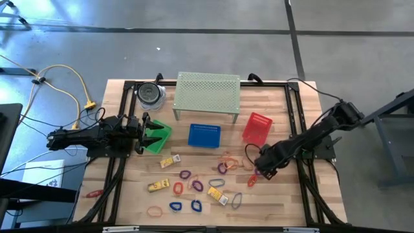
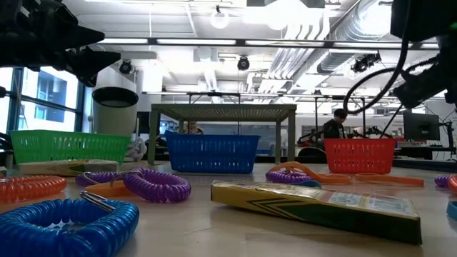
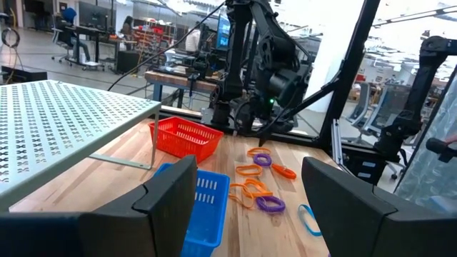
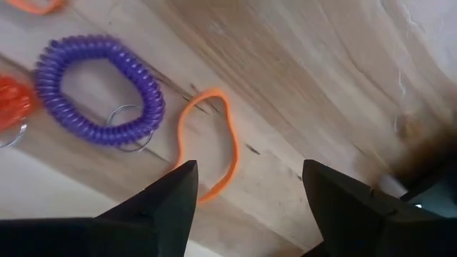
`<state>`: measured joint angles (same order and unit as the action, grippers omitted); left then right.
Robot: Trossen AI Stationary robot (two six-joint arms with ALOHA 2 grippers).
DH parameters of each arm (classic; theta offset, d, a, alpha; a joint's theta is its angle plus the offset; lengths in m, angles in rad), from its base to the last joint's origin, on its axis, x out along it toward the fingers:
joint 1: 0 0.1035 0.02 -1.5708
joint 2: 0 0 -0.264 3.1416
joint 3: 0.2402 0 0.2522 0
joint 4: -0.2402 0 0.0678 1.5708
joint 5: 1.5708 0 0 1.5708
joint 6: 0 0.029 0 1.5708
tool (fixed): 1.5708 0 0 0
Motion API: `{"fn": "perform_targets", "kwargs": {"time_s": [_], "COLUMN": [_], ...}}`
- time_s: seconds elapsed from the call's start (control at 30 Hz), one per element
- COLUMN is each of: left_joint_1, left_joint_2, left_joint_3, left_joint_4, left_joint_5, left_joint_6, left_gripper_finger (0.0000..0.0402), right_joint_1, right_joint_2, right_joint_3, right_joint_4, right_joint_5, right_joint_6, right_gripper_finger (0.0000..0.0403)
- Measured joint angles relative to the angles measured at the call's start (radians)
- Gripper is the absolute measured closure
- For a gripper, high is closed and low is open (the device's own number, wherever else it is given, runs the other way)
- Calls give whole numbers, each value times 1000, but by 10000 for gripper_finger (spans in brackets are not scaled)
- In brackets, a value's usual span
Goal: Pick & Place Office Desk Supplies
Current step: Put the orange rubber band into the red bin
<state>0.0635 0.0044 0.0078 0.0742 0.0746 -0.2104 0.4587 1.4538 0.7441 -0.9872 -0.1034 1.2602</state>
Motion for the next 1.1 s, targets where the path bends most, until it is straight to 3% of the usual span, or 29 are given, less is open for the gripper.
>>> {"fn": "perform_targets", "kwargs": {"time_s": [0.33,0.57,0.8,0.93,1.1], "left_joint_1": [0,0,0,0,0], "left_joint_2": [0,0,0,0,0], "left_joint_3": [0,0,0,0,0], "left_joint_4": [0,0,0,0,-1], "left_joint_5": [0,0,0,0,0], "left_joint_6": [0,0,0,1,0], "left_gripper_finger": [156,156,156,156,156], "right_joint_1": [2,0,-2,-1,0], "right_joint_2": [88,79,69,64,64], "right_joint_3": [-11,-96,-107,-111,-111], "right_joint_4": [0,129,151,171,194], "right_joint_5": [-1,-44,-40,-40,-42], "right_joint_6": [0,11,15,-5,-8], "right_gripper_finger": [167,168,174,214,303]}}
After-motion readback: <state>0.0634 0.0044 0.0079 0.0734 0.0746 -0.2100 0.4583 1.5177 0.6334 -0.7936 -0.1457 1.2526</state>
